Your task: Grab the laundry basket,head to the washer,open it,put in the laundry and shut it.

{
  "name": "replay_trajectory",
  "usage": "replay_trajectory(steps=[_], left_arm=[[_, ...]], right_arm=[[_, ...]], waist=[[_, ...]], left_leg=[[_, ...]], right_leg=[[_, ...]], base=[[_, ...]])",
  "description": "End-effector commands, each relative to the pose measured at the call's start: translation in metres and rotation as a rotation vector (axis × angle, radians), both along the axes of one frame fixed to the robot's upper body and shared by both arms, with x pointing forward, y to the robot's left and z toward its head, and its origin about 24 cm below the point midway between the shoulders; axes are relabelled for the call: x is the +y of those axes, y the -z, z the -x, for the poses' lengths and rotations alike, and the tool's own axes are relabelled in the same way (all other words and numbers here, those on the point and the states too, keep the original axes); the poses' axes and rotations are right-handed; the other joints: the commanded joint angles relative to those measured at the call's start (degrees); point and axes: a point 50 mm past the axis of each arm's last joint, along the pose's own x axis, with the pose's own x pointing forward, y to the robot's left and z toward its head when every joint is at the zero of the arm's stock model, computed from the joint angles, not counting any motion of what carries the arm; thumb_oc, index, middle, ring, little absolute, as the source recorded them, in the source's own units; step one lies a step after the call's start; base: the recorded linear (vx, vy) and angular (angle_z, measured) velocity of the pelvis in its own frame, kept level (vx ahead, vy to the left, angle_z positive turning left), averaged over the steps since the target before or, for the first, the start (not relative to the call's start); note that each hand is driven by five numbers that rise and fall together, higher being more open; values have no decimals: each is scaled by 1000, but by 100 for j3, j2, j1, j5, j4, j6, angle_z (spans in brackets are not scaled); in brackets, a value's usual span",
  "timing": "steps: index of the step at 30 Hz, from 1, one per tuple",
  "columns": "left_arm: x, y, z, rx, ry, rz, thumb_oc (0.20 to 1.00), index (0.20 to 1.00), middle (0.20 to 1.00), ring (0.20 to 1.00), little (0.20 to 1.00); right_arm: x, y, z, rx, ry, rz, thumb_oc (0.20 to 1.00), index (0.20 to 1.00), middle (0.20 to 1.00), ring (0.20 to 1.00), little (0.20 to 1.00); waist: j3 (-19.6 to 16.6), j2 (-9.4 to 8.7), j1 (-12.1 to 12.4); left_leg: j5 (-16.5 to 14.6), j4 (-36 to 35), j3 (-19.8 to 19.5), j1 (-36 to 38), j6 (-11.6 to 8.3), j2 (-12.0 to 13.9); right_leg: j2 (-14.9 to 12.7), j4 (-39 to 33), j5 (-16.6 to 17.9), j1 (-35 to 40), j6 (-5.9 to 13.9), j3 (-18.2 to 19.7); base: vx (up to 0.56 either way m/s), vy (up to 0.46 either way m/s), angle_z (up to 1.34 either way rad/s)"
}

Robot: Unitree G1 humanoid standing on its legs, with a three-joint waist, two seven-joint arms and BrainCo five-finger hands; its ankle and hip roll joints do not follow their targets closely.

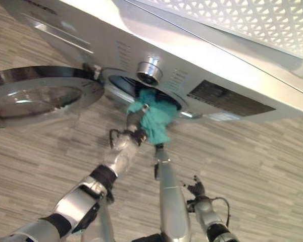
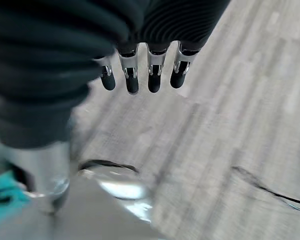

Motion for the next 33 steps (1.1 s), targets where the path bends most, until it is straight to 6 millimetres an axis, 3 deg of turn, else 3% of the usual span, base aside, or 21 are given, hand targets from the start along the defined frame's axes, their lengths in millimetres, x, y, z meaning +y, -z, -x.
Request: replay_trajectory(steps=[1, 3, 4, 5, 6, 8, 15, 19, 22, 23, 24, 27, 31, 33], left_arm=[[-2, 9, 12, -37, -38, 33, 200, 200, 200, 200, 200], [3, 1, 9, -62, -66, 33, 200, 200, 200, 200, 200], [12, -22, 1, -124, -133, 21, 200, 200, 200, 200, 200], [12, -23, 1, -125, -133, 21, 200, 200, 200, 200, 200], [21, -49, -5, -197, -198, 22, 200, 200, 200, 200, 200], [27, -65, -7, -234, -246, 52, 200, 200, 200, 200, 200], [24, -149, -14, -348, -298, 314, 200, 200, 200, 200, 200], [31, -233, -3, -466, -253, 621, 200, 200, 200, 200, 200], [27, -294, 30, -659, -133, 793, 200, 200, 200, 200, 200], [27, -295, 30, -659, -132, 795, 200, 200, 200, 200, 200], [21, -309, 48, -743, -52, 875, 200, 200, 200, 200, 200], [2, -307, 67, -789, 43, 950, 200, 200, 200, 200, 200], [-19, -268, 57, -681, 75, 919, 200, 200, 200, 200, 200], [-39, -237, 40, -548, 52, 760, 200, 200, 200, 200, 200]], right_arm=[[3, 14, 29, 40, -18, -3, 1000, 1000, 1000, 1000, 1000], [6, 10, 24, 11, -27, -22, 1000, 1000, 1000, 1000, 1000], [14, -1, 16, -62, -27, -80, 1000, 1000, 1000, 1000, 1000], [14, -1, 15, -62, -28, -80, 1000, 1000, 1000, 1000, 1000], [20, -13, 9, -127, -52, -111, 1000, 1000, 1000, 1000, 1000], [23, -20, 4, -170, -69, -120, 1000, 1000, 1000, 1000, 1000], [23, -37, -7, -244, -121, -77, 1000, 1000, 1000, 1000, 1000], [12, -43, -12, -252, -140, -11, 1000, 1000, 1000, 1000, 1000], [-7, -44, -10, -237, -128, 61, 1000, 1000, 1000, 1000, 1000], [-8, -44, -10, -237, -127, 61, 1000, 1000, 1000, 1000, 1000], [-16, -42, -4, -221, -109, 81, 1000, 1000, 1000, 1000, 1000], [-26, -36, 6, -183, -63, 87, 1000, 1000, 1000, 1000, 1000], [-25, -29, 13, -145, -44, 82, 1000, 1000, 1000, 1000, 1000], [-19, -26, 14, -134, -47, 61, 1000, 1000, 1000, 1000, 1000]], waist=[[-829, 23, -40], [-851, 4, -87], [-856, -66, -173], [-863, -59, -177], [-815, -114, -257], [-791, -173, -329], [-768, -325, -652], [-808, -303, -826], [-792, -190, -843], [-789, -188, -837], [-743, -128, -826], [-653, 4, -751], [-581, 99, -671], [-584, 110, -635]], left_leg=[[-778, 532, 54, -40, 60, 67], [-795, 585, 57, -153, 49, 100], [-821, 736, 45, -439, 32, 198], [-824, 747, 39, -458, 32, 200], [-854, 807, 39, -639, 31, 259], [-883, 847, 51, -711, 34, 310], [-961, 859, 184, -756, 30, 491], [-951, 643, 389, -572, 12, 563], [-892, 426, 528, -423, 9, 569], [-889, 419, 533, -417, 9, 569], [-860, 356, 564, -398, 13, 549], [-772, 191, 600, -348, 7, 495], [-656, -50, 638, -248, -44, 436], [-598, -121, 621, -239, -57, 393]], right_leg=[[-218, -115, -475, -409, 479, 187], [-191, -107, -465, -526, 489, 193], [-132, -96, -421, -780, 498, 191], [-131, -92, -421, -793, 498, 188], [-78, -82, -372, -1006, 521, 198], [-29, -90, -344, -1107, 529, 212], [183, -100, -249, -1417, 577, 346], [312, -117, -194, -1549, 671, 433], [355, -141, -183, -1625, 744, 481], [357, -140, -183, -1625, 744, 483], [352, -144, -183, -1653, 763, 490], [340, -153, -191, -1705, 797, 497], [323, -141, -216, -1738, 769, 482], [304, -193, -206, -1721, 736, 462]], base=[[-68, -50, -2], [-38, -33, -11], [-31, -33, -8], [-47, -54, -8], [-16, -32, -12], [-5, -30, -13], [29, -26, -15], [53, 7, -21], [65, -1, -24], [71, -43, -21], [62, -33, -14], [55, -24, -5], [21, -5, 5], [0, -12, 13]])
